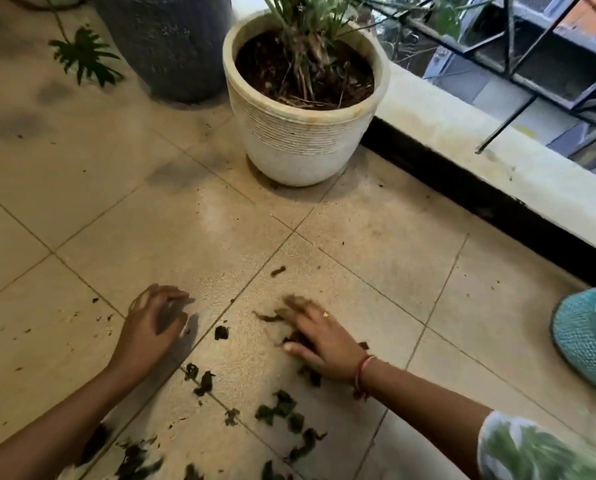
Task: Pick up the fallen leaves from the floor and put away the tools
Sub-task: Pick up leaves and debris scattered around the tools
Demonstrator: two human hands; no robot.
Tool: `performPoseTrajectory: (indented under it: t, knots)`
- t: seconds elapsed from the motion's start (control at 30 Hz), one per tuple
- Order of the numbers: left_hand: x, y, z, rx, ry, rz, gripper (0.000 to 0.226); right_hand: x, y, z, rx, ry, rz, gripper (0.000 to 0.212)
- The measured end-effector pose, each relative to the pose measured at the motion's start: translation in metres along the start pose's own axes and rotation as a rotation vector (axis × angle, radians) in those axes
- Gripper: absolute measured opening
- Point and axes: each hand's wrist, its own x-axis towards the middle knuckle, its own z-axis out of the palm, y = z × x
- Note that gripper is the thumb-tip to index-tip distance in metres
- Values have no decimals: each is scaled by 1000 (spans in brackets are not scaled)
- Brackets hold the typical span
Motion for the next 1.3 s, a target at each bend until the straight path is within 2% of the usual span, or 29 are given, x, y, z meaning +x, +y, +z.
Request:
performPoseTrajectory:
  t: [0.1, 0.2, 0.27, 0.33, 0.4, 0.5, 0.63, 0.77, 0.83, 0.87, 0.9, 0.97, 1.1, 1.13, 1.2, 1.3]
  knots:
    - [-7, -7, -3, -13, -46, 31, 29, 25, 29, -38, 62, 228, 202, 59]
    - [-4, -12, -10, 32, -76, 42, 30, 66, 94, -99, -7, 441, 408, 57]
    - [-2, -11, -16, 62, -78, 32, 30, 91, 123, -133, -53, 472, 533, 58]
    - [-1, -10, -20, 77, -92, 0, 43, 103, 121, -140, -85, 423, 573, 64]
    - [-3, -10, -24, 78, -99, -31, 53, 100, 96, -117, -105, 307, 464, 66]
    - [-12, -20, -28, 108, -52, -46, 56, 79, 49, -53, -193, 95, 221, 70]
    - [-39, -34, -38, 179, 45, -120, 68, 50, 3, 7, -233, -107, 65, 82]
    - [-83, -49, -48, 204, 161, -252, 73, 18, -44, 49, -254, -310, -173, 75]
    - [-107, -64, -48, 191, 211, -357, 76, 2, -60, 58, -235, -325, -285, 71]
    - [-118, -71, -45, 177, 229, -414, 78, -6, -62, 58, -208, -272, -270, 69]
    - [-128, -78, -42, 164, 234, -470, 81, -13, -60, 53, -154, -173, -182, 67]
    - [-142, -82, -31, 156, 216, -525, 86, -33, -42, 38, -42, 120, 153, 66]
    - [-138, -59, -5, 188, 132, -400, 80, -105, 13, 3, -41, 690, 914, 79]
    - [-132, -51, 2, 192, 104, -345, 76, -124, 22, -1, -52, 771, 1066, 79]
    - [-118, -38, 16, 191, 48, -234, 71, -156, 34, 2, -85, 817, 1308, 73]
    - [-98, -23, 33, 184, 10, -89, 68, -175, 42, 15, 4, 823, 1523, 67]
